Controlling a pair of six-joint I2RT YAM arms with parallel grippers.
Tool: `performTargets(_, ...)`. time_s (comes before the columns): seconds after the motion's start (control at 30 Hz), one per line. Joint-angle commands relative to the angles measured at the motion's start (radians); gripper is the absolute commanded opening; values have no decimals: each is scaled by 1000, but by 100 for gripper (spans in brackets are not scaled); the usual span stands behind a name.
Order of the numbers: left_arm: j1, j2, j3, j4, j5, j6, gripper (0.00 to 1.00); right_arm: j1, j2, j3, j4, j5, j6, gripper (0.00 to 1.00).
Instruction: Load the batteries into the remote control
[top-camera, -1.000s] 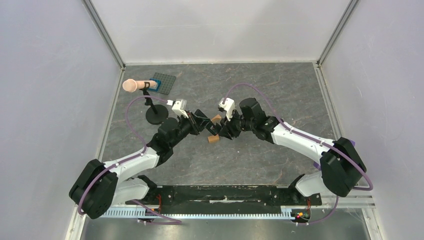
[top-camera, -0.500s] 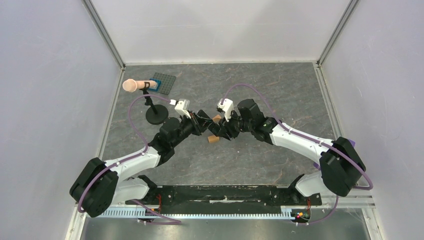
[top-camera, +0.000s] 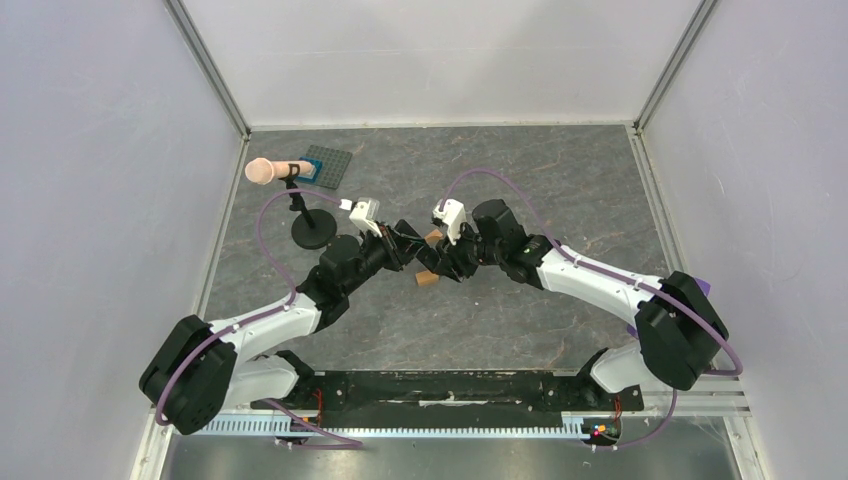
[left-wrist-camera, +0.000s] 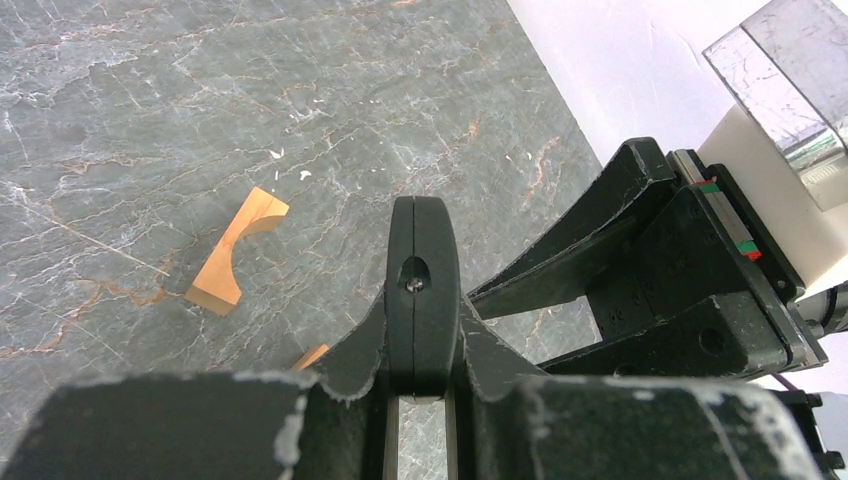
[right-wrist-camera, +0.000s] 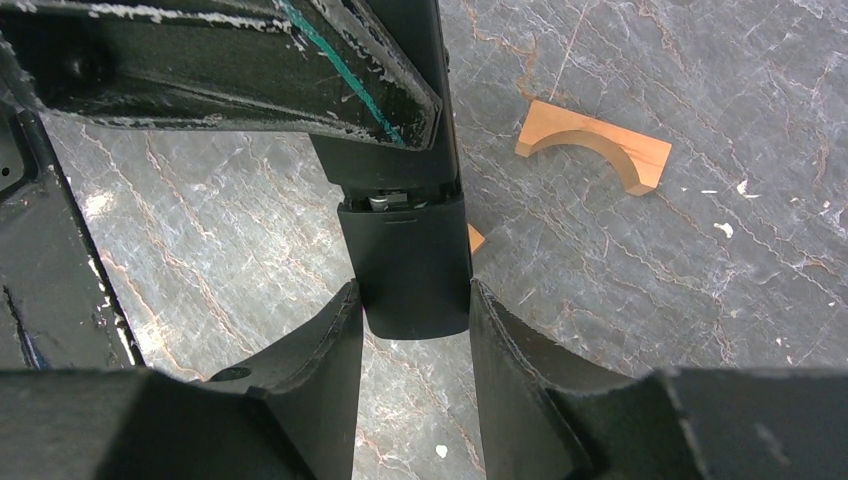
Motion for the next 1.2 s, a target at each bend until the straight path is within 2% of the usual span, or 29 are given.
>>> performTargets(0.0,-9,-5,34,50,-6,16,2,9,11,35,18,16,-2,32)
performTargets(0.7,-30,7,46,37,5,-22,2,39,41,65,8,60,0,32)
performTargets(1.17,-30,-37,97,-45,46,-226,2,51,52,72,-18,89,20,34)
